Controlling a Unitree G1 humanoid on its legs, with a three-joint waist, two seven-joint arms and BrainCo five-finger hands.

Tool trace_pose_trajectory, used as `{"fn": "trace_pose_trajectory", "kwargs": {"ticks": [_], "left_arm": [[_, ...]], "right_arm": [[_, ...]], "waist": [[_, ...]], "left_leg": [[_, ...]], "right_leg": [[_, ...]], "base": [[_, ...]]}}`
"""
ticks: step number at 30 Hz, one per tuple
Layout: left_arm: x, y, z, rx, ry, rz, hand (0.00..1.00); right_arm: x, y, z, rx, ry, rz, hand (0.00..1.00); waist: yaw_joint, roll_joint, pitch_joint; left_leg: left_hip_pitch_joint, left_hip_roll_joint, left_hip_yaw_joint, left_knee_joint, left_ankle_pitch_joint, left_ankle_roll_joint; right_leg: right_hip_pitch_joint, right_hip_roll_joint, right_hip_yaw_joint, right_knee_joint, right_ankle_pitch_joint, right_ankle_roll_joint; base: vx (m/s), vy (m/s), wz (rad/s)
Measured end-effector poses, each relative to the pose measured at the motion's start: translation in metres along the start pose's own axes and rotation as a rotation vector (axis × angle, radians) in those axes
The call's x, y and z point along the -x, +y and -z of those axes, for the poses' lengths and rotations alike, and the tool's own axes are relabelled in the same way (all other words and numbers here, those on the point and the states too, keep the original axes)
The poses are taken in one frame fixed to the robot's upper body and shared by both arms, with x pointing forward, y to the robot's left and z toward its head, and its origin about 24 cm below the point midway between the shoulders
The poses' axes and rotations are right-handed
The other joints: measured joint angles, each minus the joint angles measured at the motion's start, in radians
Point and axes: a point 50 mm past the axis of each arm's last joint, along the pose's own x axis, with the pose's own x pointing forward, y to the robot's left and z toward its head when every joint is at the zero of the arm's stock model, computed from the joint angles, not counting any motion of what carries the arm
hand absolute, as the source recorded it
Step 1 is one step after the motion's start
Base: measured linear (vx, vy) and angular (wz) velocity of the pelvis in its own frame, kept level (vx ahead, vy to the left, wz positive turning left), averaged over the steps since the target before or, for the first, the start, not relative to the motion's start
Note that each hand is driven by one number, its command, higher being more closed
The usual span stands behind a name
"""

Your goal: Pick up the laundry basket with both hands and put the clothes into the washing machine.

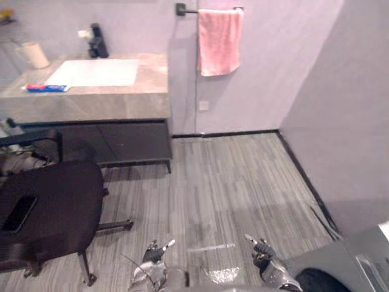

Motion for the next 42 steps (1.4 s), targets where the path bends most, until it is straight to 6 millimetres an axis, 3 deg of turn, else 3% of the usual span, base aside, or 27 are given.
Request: {"fn": "trace_pose_trajectory", "kwargs": {"ticks": [1, 2, 3, 6, 8, 10, 13, 15, 17, 20, 23, 25, 27, 28, 29, 30, 33, 34, 39, 42], "left_arm": [[0.000, -0.006, 0.003, -0.009, 0.010, 0.017, 0.00], [0.000, -0.003, 0.003, -0.044, 0.018, 0.019, 0.00], [-0.001, -0.001, 0.000, -0.060, 0.008, 0.015, 0.00], [0.000, 0.011, 0.005, -0.081, 0.034, -0.016, 0.00], [0.003, 0.019, 0.014, -0.091, 0.067, -0.033, 0.00], [0.003, 0.022, 0.016, -0.102, 0.076, -0.038, 0.00], [0.003, 0.023, 0.016, -0.105, 0.077, -0.041, 0.00], [0.003, 0.023, 0.013, -0.115, 0.071, -0.039, 0.00], [0.002, 0.023, 0.013, -0.124, 0.068, -0.038, 0.00], [0.002, 0.023, 0.013, -0.123, 0.067, -0.044, 0.00], [0.004, 0.027, 0.015, -0.123, 0.070, -0.061, 0.00], [0.005, 0.034, 0.018, -0.134, 0.080, -0.074, 0.00], [0.006, 0.042, 0.019, -0.180, 0.093, -0.080, 0.00], [0.008, 0.049, 0.021, -0.191, 0.101, -0.096, 0.00], [0.008, 0.053, 0.019, -0.197, 0.099, -0.104, 0.00], [0.010, 0.056, 0.027, -0.196, 0.136, -0.115, 0.00], [0.012, 0.042, 0.040, -0.174, 0.181, -0.085, 0.00], [0.012, 0.040, 0.043, -0.167, 0.186, -0.082, 0.00], [0.011, 0.042, 0.039, -0.163, 0.174, -0.087, 0.00], [0.011, 0.044, 0.036, -0.166, 0.167, -0.091, 0.00]], "right_arm": [[0.000, -0.003, -0.004, -0.015, -0.017, 0.010, 0.00], [0.000, -0.005, -0.002, -0.043, -0.012, 0.022, 0.00], [0.000, -0.003, 0.001, -0.056, -0.002, 0.019, 0.00], [0.000, 0.008, 0.006, -0.079, 0.010, -0.005, 0.00], [0.003, -0.005, 0.017, -0.102, 0.044, 0.035, 0.00], [0.008, -0.019, 0.028, -0.118, 0.068, 0.073, 0.00], [0.012, -0.030, 0.036, -0.121, 0.089, 0.106, 0.00], [0.014, -0.039, 0.040, -0.097, 0.097, 0.122, 0.00], [0.016, -0.044, 0.043, -0.093, 0.099, 0.126, 0.00], [0.015, -0.042, 0.039, -0.093, 0.088, 0.119, 0.00], [0.014, -0.044, 0.037, -0.089, 0.088, 0.125, 0.00], [0.013, -0.041, 0.037, -0.079, 0.101, 0.120, 0.00], [0.014, -0.043, 0.043, -0.074, 0.132, 0.130, 0.00], [0.016, -0.046, 0.050, -0.074, 0.163, 0.141, 0.00], [0.017, -0.047, 0.054, -0.073, 0.181, 0.146, 0.00], [0.016, -0.055, 0.052, -0.061, 0.189, 0.164, 0.00], [0.013, -0.071, 0.032, -0.018, 0.147, 0.196, 0.00], [0.013, -0.074, 0.027, -0.002, 0.136, 0.200, 0.00], [0.012, -0.074, 0.023, 0.049, 0.111, 0.188, 0.00], [0.015, -0.082, 0.028, 0.062, 0.124, 0.204, 0.00]], "waist": [[-0.004, 0.017, -0.001], [-0.001, -0.016, -0.007], [0.005, -0.055, -0.016], [0.006, -0.059, -0.016], [0.003, -0.047, -0.029], [0.001, -0.050, -0.034], [0.000, -0.053, -0.031], [-0.001, -0.076, -0.022], [-0.002, -0.077, -0.024], [0.001, -0.073, -0.026], [0.002, -0.056, -0.028], [0.000, -0.058, -0.031], [-0.007, -0.079, -0.046], [-0.016, -0.102, -0.061], [-0.022, -0.117, -0.070], [-0.019, -0.094, -0.079], [-0.023, -0.003, -0.074], [-0.022, 0.008, -0.074], [-0.027, 0.001, -0.068], [-0.026, -0.001, -0.062]], "left_leg": [[0.001, 0.007, 0.019, -0.077, 0.038, 0.063], [0.017, -0.048, 0.030, -0.136, 0.057, 0.091], [0.040, -0.086, 0.034, -0.204, 0.090, 0.105], [0.122, -0.122, 0.030, -0.374, 0.171, 0.118], [0.221, -0.130, 0.013, -0.573, 0.244, 0.111], [0.255, -0.138, 0.011, -0.654, 0.270, 0.110], [0.262, -0.148, 0.013, -0.651, 0.265, 0.117], [0.303, -0.176, 0.001, -0.650, 0.255, 0.131], [0.329, -0.187, -0.014, -0.650, 0.240, 0.146], [0.338, -0.171, -0.027, -0.650, 0.230, 0.145], [0.343, -0.121, -0.025, -0.626, 0.210, 0.116], [0.312, -0.094, -0.026, -0.587, 0.184, 0.089], [0.298, -0.087, -0.043, -0.569, 0.172, 0.054], [0.298, -0.092, -0.054, -0.574, 0.176, 0.028], [0.300, -0.096, -0.056, -0.582, 0.181, 0.013], [0.315, -0.057, -0.067, -0.603, 0.199, -0.023], [0.326, 0.039, -0.088, -0.606, 0.219, -0.068], [0.337, 0.069, -0.096, -0.601, 0.229, -0.085], [0.301, 0.144, -0.139, -0.567, 0.230, -0.092], [0.269, 0.139, -0.129, -0.520, 0.232, -0.086]], "right_leg": [[0.002, 0.009, -0.007, 0.014, -0.023, 0.016], [-0.014, -0.043, 0.039, 0.028, -0.071, 0.020], [-0.017, -0.072, 0.068, 0.026, -0.076, 0.016], [-0.021, -0.090, 0.102, 0.024, -0.019, 0.003], [-0.016, -0.089, 0.103, 0.019, 0.029, 0.006], [-0.031, -0.095, 0.111, 0.043, 0.033, 0.007], [-0.069, -0.108, 0.118, 0.140, 0.033, 0.009], [-0.133, -0.142, 0.132, 0.345, 0.046, 0.031], [-0.186, -0.158, 0.177, 0.478, 0.041, 0.046], [-0.246, -0.214, 0.180, 0.498, 0.007, 0.059], [-0.245, -0.257, 0.181, 0.309, 0.011, 0.064], [-0.242, -0.251, 0.222, 0.185, 0.025, 0.083], [-0.241, -0.256, 0.248, 0.085, 0.056, 0.127], [-0.221, -0.257, 0.237, 0.018, 0.112, 0.152], [-0.209, -0.262, 0.223, -0.009, 0.120, 0.175], [-0.172, -0.236, 0.196, -0.055, 0.073, 0.191], [-0.152, -0.129, 0.167, -0.058, 0.079, 0.146], [-0.146, -0.097, 0.163, -0.045, 0.069, 0.125], [-0.155, -0.028, 0.113, -0.022, 0.021, 0.063], [-0.152, -0.030, 0.088, -0.007, 0.001, 0.053]], "base": [[0.17, 0.146, 0.96], [0.15, 0.143, 0.79], [0.14, 0.140, 0.66], [0.12, 0.117, 0.15], [0.08, 0.097, 0.08], [0.05, 0.038, 0.04], [0.04, 0.029, -0.04], [0.07, 0.035, 0.15], [0.10, 0.002, 0.32], [0.06, -0.021, 0.24], [0.06, -0.128, 0.06], [0.00, -0.183, -0.06], [0.06, -0.350, 0.19], [0.11, -0.441, 0.30], [0.14, -0.594, 0.15], [0.10, -0.467, 0.03], [0.06, -0.361, -0.04], [0.03, -0.364, -0.07], [-0.06, -0.183, 0.18], [-0.07, -0.062, 0.33]]}}
